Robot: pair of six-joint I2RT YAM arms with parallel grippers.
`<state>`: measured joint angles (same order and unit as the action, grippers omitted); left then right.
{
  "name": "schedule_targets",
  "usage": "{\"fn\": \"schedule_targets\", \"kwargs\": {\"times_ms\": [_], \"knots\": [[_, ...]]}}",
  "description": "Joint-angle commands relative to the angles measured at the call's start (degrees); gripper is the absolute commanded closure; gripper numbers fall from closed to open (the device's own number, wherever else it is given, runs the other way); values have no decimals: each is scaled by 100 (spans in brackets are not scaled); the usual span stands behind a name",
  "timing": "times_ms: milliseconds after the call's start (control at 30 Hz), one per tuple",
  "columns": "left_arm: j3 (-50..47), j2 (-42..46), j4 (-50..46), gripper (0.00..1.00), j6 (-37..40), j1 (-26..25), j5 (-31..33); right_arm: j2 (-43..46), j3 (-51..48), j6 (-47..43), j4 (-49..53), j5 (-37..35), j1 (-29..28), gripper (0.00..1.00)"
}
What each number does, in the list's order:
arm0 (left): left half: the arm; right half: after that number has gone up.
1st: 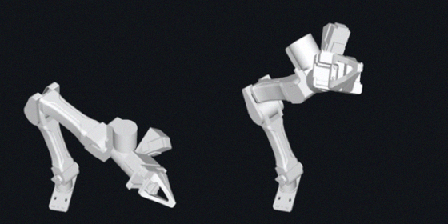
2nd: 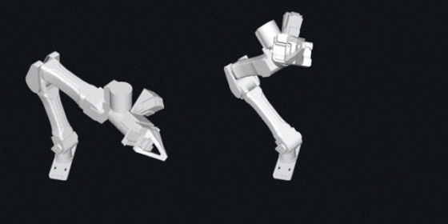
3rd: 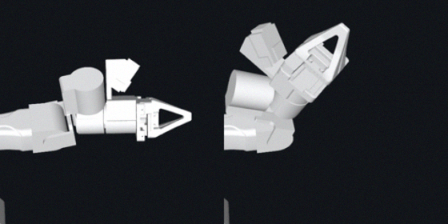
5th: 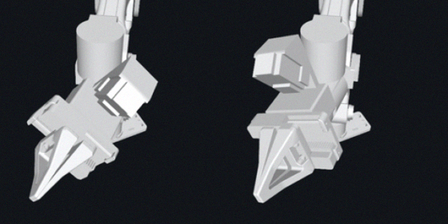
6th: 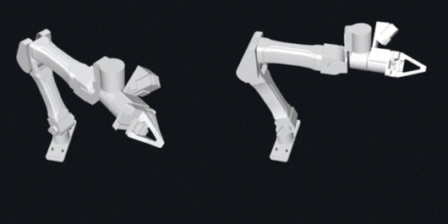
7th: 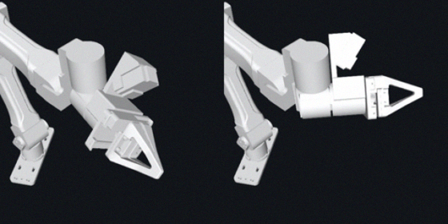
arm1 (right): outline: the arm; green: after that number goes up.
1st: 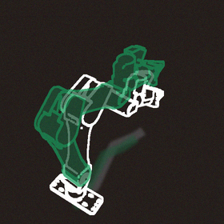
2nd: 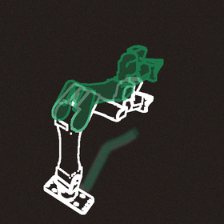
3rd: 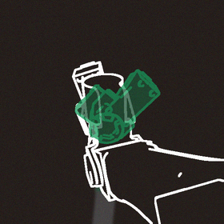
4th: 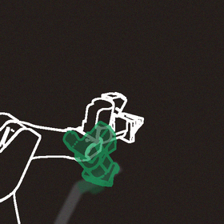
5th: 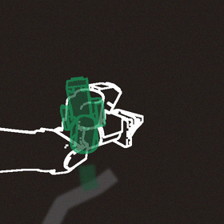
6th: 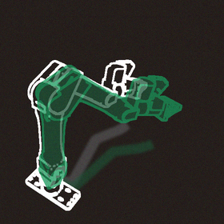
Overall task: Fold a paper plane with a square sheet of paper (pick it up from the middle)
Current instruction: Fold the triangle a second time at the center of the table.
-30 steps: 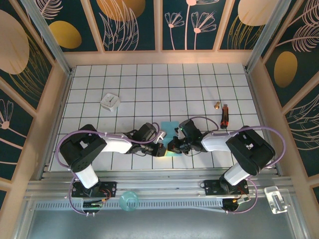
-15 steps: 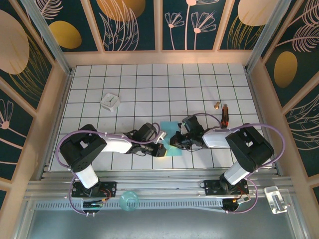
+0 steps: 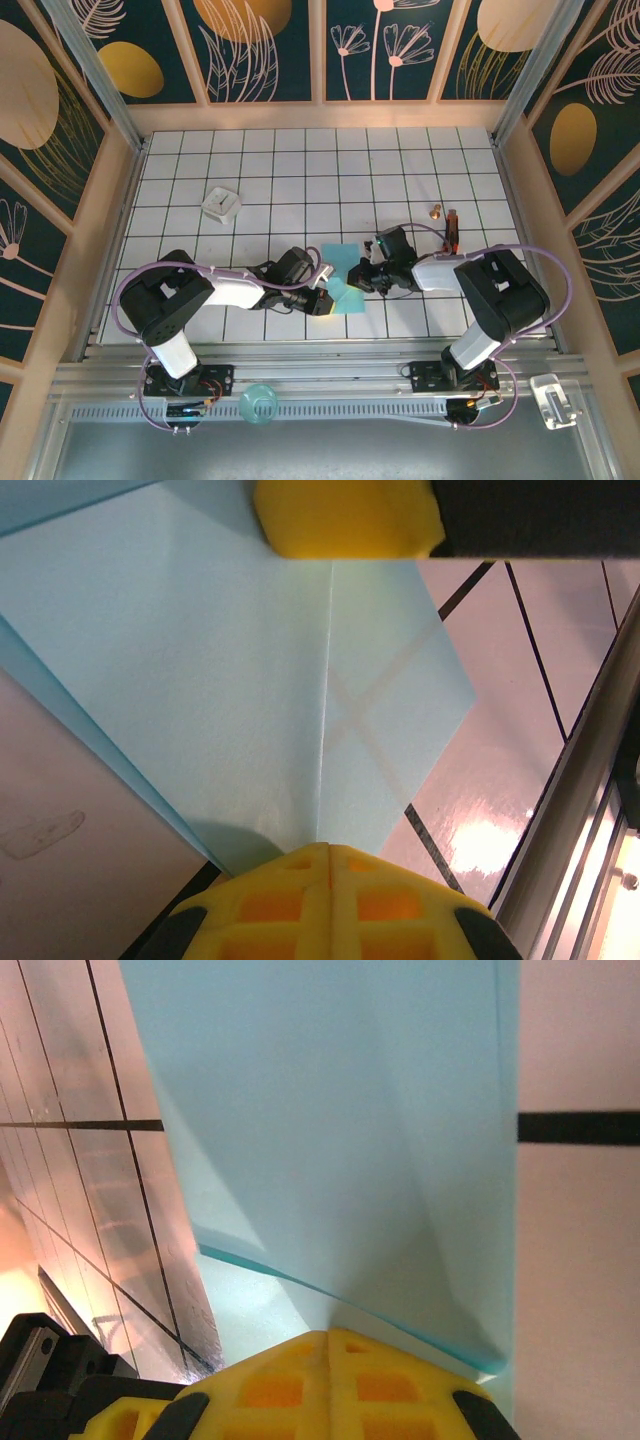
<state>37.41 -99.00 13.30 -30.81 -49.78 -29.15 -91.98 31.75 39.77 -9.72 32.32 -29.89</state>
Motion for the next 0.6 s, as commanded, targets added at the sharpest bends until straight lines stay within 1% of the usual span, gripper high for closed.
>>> {"fn": "schedule_targets", "kwargs": {"times_ms": [0, 300, 567], "knots": [[-418, -541, -1167, 100, 176, -54, 542, -229, -127, -280, 63, -933, 344, 100], [-419, -585, -1184, 100, 198, -53, 533, -312, -195, -436, -92, -832, 665, 100], [-414, -534, -1233, 100, 216, -57, 559, -400, -154, -548, -84, -884, 887, 100]]}}
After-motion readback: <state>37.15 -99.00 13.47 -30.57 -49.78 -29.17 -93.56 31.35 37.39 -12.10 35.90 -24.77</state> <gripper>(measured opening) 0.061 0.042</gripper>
